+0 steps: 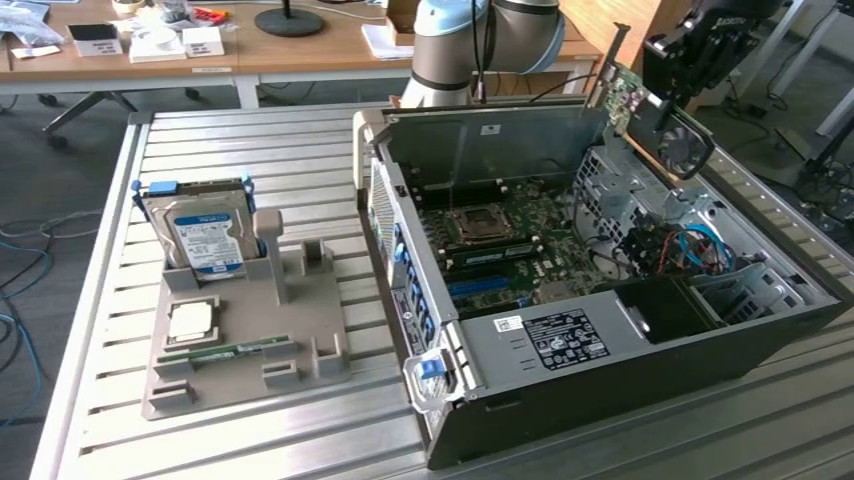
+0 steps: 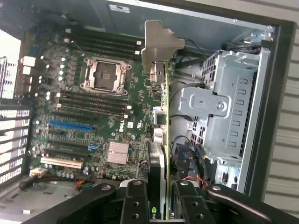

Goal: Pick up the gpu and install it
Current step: 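Insert the gpu into the slot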

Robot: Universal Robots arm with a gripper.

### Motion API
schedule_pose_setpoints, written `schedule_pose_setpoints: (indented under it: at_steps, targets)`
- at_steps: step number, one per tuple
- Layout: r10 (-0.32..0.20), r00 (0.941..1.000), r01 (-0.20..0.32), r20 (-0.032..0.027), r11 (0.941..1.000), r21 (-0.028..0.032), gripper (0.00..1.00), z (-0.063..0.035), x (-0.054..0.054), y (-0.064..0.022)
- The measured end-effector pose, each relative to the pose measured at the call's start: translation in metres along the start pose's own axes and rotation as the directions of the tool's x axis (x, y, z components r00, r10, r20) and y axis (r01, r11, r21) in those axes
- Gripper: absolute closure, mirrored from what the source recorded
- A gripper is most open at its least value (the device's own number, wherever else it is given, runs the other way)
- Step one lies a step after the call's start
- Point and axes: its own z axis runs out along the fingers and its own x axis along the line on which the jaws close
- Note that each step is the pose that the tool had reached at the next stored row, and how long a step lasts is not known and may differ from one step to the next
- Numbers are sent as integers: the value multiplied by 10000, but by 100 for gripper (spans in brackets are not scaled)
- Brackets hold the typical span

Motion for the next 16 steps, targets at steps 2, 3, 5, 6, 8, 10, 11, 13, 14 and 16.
schedule_pose_setpoints:
  at_steps: [2, 3, 5, 6, 8, 10, 11, 13, 14, 16]
  targets:
    - [-267, 9996, 267, -12, 9996, -7, 73, 0, 0, 0]
    - [-396, 9992, 396, -18, 9992, -10, 73, 0, 0, 0]
    - [-640, 9979, 640, -29, 9979, -15, 73, 0, 0, 0]
    - [-764, 9971, 764, -35, 9971, -19, 73, 0, 0, 0]
    - [-1008, 9949, 1008, -46, 9949, -25, 73, 0, 0, 0]
    - [-1242, 9922, 1242, -57, 9923, -31, 73, 0, 0, 0]
    - [-1356, 9907, 1356, -62, 9908, -35, 73, 0, 0, 0]
    - [-1614, 9869, 1614, -73, 9869, -42, 73, 0, 0, 0]
    - [-1764, 9843, 1764, -80, 9843, -47, 73, 0, 0, 0]
    - [-2042, 9789, 2041, -92, 9789, -55, 73, 0, 0, 0]
